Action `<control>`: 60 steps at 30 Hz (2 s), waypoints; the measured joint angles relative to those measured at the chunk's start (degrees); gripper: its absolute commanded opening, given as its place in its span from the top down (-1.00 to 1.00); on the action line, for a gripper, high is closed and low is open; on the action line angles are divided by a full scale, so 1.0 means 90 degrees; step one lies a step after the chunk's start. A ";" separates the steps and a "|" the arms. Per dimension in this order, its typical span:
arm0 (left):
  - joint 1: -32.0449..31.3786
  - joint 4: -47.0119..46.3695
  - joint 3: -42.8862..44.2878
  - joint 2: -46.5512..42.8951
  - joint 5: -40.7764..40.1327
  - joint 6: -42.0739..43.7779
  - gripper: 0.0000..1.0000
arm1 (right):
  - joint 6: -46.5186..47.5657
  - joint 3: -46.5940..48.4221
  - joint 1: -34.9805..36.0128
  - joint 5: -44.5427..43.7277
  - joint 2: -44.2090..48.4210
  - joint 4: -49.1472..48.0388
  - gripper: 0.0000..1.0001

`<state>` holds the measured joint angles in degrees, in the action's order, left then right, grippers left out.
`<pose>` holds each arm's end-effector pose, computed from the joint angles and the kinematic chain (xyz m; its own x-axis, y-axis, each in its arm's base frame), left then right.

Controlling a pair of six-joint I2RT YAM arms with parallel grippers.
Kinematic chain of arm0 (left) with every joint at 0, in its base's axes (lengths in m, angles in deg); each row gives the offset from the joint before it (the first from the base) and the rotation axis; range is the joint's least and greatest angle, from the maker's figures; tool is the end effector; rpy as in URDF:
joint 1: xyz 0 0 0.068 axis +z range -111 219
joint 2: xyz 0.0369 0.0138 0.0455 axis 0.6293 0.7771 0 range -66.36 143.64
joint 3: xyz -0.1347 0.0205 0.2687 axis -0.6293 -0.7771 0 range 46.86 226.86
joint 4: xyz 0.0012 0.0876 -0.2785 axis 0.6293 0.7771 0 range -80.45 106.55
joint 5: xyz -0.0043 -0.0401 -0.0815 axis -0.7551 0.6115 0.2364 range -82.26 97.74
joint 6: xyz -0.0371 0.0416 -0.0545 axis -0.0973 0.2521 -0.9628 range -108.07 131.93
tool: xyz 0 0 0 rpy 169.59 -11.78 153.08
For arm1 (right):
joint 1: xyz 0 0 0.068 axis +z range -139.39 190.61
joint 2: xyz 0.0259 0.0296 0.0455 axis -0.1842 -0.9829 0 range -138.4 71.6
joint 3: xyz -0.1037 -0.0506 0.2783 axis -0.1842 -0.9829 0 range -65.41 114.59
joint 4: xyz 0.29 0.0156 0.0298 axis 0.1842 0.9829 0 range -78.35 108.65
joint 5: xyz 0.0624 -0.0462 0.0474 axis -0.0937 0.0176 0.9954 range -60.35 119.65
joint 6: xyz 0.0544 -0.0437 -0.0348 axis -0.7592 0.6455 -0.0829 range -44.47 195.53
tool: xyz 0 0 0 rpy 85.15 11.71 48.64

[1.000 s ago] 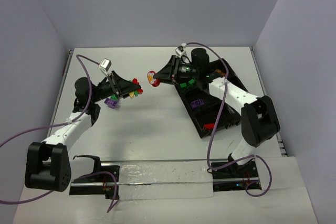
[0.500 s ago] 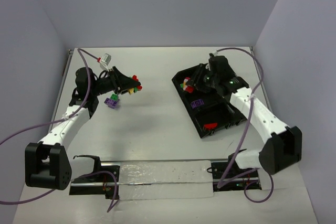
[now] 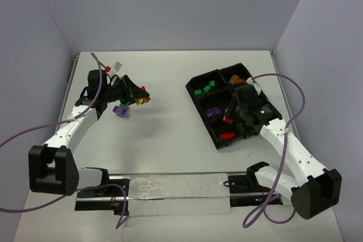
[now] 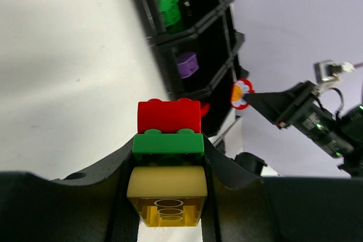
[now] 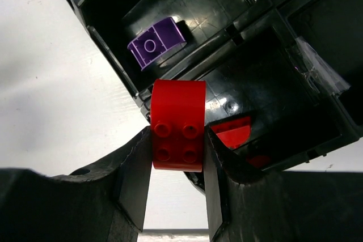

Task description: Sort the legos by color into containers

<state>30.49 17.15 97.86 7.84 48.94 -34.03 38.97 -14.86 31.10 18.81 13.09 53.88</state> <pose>0.3152 -0.0914 0.2780 -0.8343 -0.4221 -0.3546 0.1023 0.5135 -0.8520 0.2284 0.0718 0.2775 -0.7154 0.3573 -0.6004 0.2432 0.9329 0.2655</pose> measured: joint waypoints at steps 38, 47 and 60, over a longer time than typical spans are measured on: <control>-0.0300 0.1840 0.0397 0.0300 -0.2447 0.1036 0.99 | -0.0334 -0.0710 -0.0223 0.0132 0.0509 0.0350 1.00; -0.0299 0.1923 0.0794 0.0329 -0.2558 0.1035 1.00 | -0.0334 -0.0892 -0.0252 0.0174 0.0288 0.0207 0.75; -0.0300 0.2031 0.1035 0.0290 -0.2581 0.1030 0.99 | -0.0352 -0.1076 -0.0264 0.0300 0.0093 -0.0011 -0.21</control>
<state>27.79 35.44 107.18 10.45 25.72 -24.76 35.80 -24.54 28.72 21.51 13.93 53.78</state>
